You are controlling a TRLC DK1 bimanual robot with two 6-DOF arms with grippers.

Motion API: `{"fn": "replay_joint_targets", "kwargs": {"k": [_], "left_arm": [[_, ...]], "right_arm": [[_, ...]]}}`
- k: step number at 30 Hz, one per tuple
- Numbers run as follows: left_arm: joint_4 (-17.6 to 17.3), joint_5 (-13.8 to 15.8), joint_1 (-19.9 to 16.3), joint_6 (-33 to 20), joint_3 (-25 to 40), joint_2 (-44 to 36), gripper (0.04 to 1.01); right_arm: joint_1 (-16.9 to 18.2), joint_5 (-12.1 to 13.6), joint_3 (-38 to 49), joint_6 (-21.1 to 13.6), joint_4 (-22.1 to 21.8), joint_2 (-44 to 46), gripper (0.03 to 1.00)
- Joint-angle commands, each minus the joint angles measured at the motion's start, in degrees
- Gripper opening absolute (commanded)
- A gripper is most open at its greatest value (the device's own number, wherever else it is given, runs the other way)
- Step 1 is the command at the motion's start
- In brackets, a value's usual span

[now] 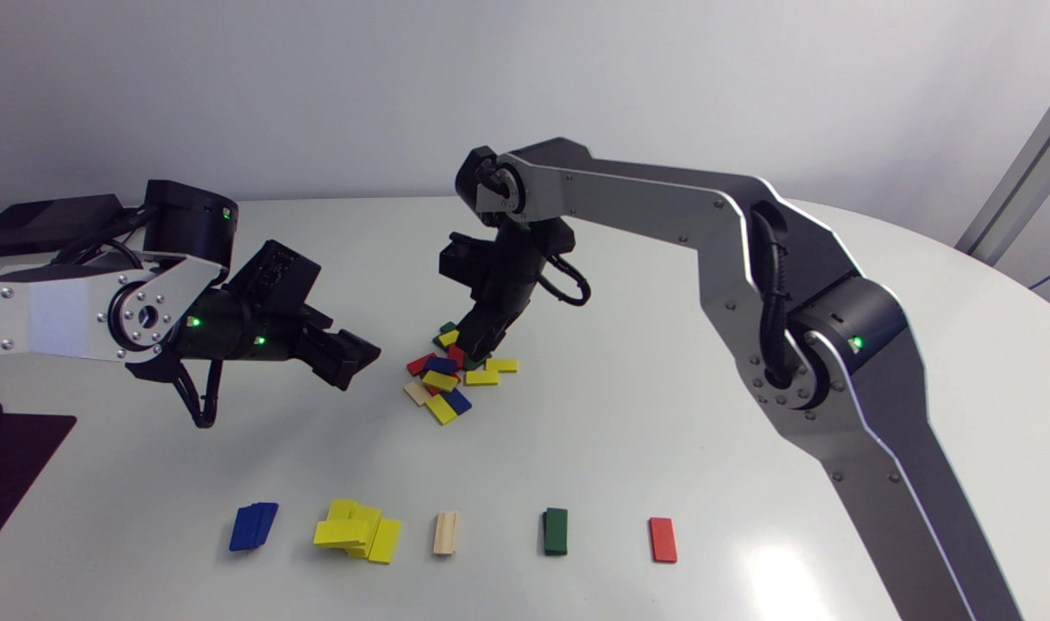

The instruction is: Take domino bricks one by one from the mixed stack on the table and place each onto the existing stack of the same color.

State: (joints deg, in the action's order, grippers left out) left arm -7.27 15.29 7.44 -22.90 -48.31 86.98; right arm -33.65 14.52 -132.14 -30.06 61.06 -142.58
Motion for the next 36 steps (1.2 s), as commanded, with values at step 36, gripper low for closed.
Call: {"fn": "replay_joint_targets", "kwargs": {"k": [36], "left_arm": [[0.06,1.76,-2.08,-1.89,0.94,1.44,0.990]], "right_arm": [[0.51,-7.93,-6.03,-19.15,6.27,-9.91,0.223]]}}
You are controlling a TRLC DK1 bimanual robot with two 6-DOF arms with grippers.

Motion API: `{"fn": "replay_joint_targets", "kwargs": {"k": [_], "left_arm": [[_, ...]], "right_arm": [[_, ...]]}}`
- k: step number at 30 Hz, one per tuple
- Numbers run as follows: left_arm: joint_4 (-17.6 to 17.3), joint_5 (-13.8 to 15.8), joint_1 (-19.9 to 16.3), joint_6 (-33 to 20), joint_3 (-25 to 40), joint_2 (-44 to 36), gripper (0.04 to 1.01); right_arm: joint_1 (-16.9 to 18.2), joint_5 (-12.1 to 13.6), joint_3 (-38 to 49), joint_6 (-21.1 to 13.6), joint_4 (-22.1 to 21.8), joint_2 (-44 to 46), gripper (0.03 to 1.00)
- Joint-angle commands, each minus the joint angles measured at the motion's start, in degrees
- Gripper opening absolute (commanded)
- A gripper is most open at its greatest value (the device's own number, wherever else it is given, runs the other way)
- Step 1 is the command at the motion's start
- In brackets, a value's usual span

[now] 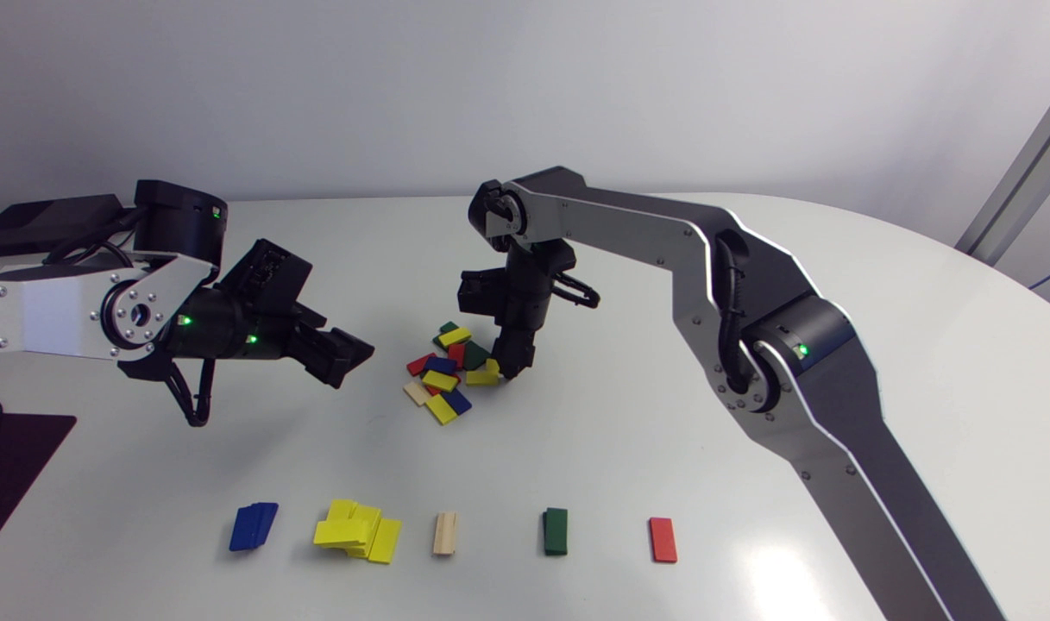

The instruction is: Take domino bricks one by one from the mixed stack on the table and place each onto the existing stack of the same color.

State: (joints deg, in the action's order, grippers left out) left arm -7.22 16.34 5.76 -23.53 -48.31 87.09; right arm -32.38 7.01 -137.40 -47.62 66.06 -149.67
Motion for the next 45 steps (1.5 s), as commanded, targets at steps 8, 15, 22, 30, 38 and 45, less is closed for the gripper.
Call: {"fn": "replay_joint_targets", "kwargs": {"k": [8,15,22,30,38,45], "left_arm": [[0.02,0.71,-0.57,-1.34,0.77,1.33,0.990],[0.02,0.80,-0.49,-1.26,0.68,1.42,0.990],[0.02,0.80,-0.31,-1.17,1.03,1.07,0.990],[0.02,0.80,-1.36,-0.55,1.73,-1.22,0.990],[0.10,0.71,-4.18,1.20,3.05,-3.77,0.990],[0.46,0.10,-7.87,2.00,4.98,-8.60,0.990]], "right_arm": [[-1.37,-1.29,4.34,-1.52,-1.20,0.34,0.036],[-1.37,-4.54,11.19,0.42,-8.32,7.90,0.033],[-1.98,-4.98,16.91,2.35,-11.39,15.54,0.033],[-8.14,-4.02,30.00,7.54,-14.65,25.39,0.033],[-15.17,-1.29,36.68,13.78,-16.76,28.02,0.033],[-20.53,-1.20,36.77,17.82,-16.84,28.20,0.033]]}}
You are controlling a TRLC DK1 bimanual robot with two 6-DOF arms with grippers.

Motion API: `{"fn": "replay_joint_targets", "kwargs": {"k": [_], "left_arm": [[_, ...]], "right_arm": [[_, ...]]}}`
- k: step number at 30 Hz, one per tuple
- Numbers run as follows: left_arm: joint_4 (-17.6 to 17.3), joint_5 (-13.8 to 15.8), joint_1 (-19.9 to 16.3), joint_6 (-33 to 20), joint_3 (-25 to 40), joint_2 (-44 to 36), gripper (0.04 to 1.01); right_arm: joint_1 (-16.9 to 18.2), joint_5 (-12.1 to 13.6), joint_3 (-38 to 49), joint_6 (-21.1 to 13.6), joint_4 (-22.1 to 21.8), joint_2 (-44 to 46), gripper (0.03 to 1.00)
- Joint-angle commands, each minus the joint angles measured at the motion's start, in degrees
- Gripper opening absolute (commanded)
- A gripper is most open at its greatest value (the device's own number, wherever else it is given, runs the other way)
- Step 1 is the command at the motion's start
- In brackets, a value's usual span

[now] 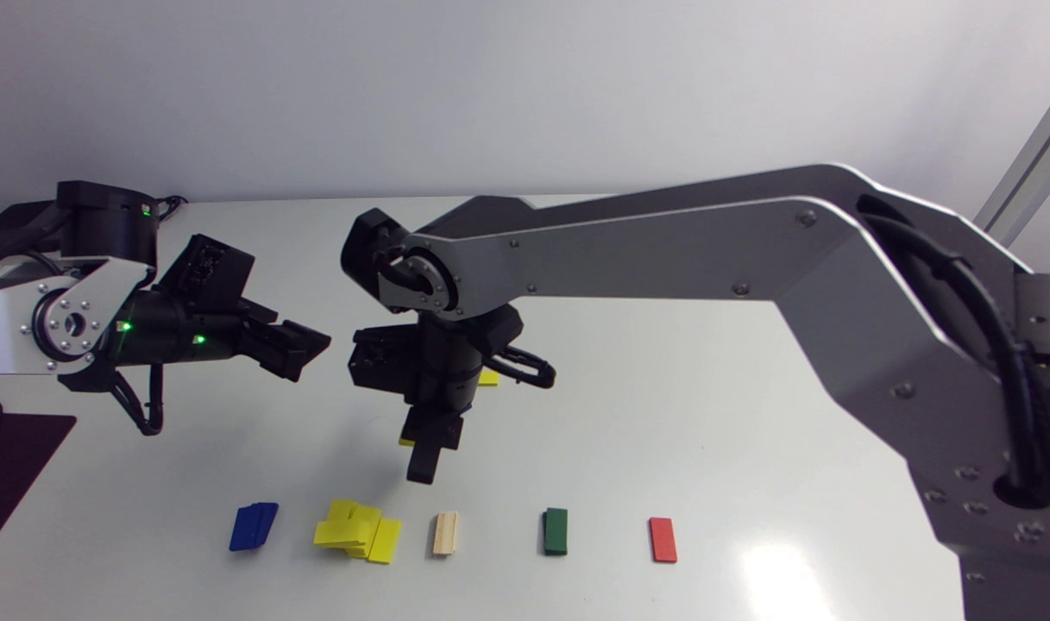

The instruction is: Take domino bricks one by one from the mixed stack on the table and place each onto the existing stack of the same color.

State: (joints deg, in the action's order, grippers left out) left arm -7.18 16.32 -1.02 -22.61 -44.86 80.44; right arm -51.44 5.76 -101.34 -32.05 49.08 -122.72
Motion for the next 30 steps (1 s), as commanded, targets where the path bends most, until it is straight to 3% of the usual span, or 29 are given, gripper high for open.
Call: {"fn": "replay_joint_targets", "kwargs": {"k": [1,13,22,30], "left_arm": [[0.41,0.03,-1.71,1.08,1.79,-2.40,0.990],[1.64,-0.50,-7.07,1.69,4.43,-4.24,0.990],[4.46,-1.64,-7.86,2.13,6.19,-3.72,0.990],[5.16,-1.64,-7.86,2.13,6.45,-3.01,0.990]], "right_arm": [[-2.17,0.04,0.35,2.79,0.40,1.25,0.033],[-8.76,-0.22,-5.89,6.21,3.13,-1.65,0.033],[-12.19,-0.31,-7.03,7.36,3.22,-4.29,0.033],[-13.25,-0.22,-8.17,7.27,3.65,-6.48,0.033]]}}
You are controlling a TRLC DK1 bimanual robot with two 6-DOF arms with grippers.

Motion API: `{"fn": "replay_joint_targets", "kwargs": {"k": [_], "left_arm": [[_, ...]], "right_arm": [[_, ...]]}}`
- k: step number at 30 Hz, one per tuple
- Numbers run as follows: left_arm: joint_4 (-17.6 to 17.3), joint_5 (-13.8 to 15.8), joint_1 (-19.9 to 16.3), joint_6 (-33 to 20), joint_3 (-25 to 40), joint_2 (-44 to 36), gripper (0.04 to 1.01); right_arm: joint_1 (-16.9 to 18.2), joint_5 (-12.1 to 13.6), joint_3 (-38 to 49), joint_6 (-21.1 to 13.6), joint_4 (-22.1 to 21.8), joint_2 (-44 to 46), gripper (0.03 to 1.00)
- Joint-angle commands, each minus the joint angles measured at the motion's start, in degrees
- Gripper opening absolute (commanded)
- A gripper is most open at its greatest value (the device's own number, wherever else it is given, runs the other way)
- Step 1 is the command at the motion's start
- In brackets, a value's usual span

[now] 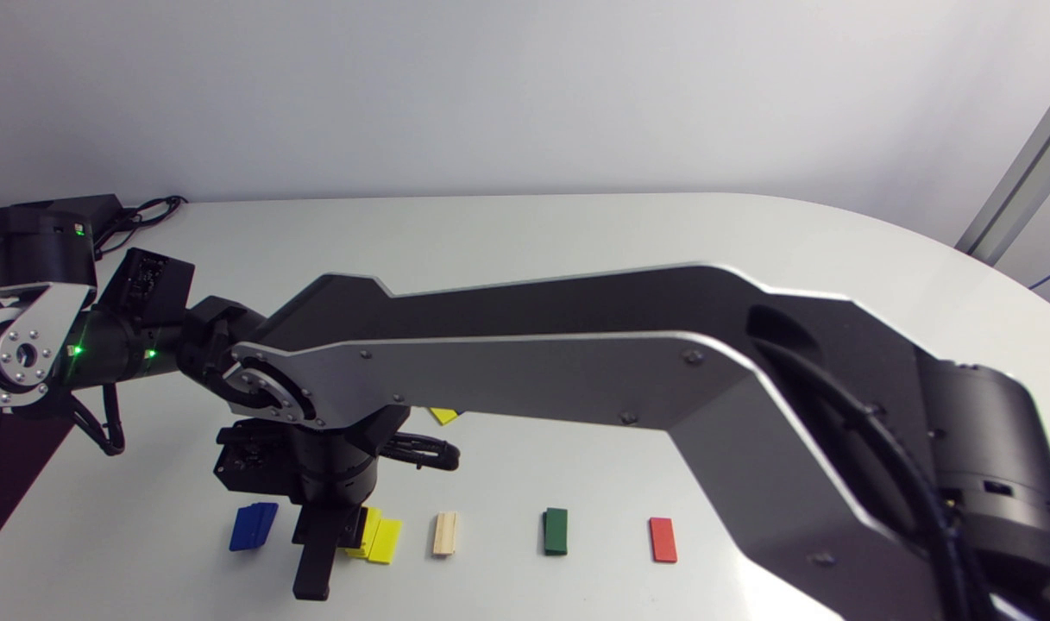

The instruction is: Take domino bricks one by one from the mixed stack on the table and place each onto the existing stack of the same color.

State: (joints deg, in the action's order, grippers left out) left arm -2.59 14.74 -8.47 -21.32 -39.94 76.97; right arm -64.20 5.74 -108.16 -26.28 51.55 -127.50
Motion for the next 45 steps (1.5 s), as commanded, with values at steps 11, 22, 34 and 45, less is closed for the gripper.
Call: {"fn": "replay_joint_targets", "kwargs": {"k": [11,22,34,45], "left_arm": [[0.66,-0.06,0.74,1.63,0.83,1.17,0.990],[0.74,-0.06,1.00,1.81,0.92,1.34,0.990],[0.83,-0.15,1.53,1.99,0.57,1.43,0.990],[0.66,-0.15,1.97,2.34,0.66,0.81,0.990]], "right_arm": [[-0.22,-0.11,-1.26,1.32,1.45,-1.96,0.034],[-0.31,-0.11,-1.53,1.15,1.36,-3.28,0.034],[-0.13,-0.55,-1.35,1.23,1.45,-2.75,0.436],[0.04,-1.26,-1.00,1.85,1.54,-0.20,0.672]]}}
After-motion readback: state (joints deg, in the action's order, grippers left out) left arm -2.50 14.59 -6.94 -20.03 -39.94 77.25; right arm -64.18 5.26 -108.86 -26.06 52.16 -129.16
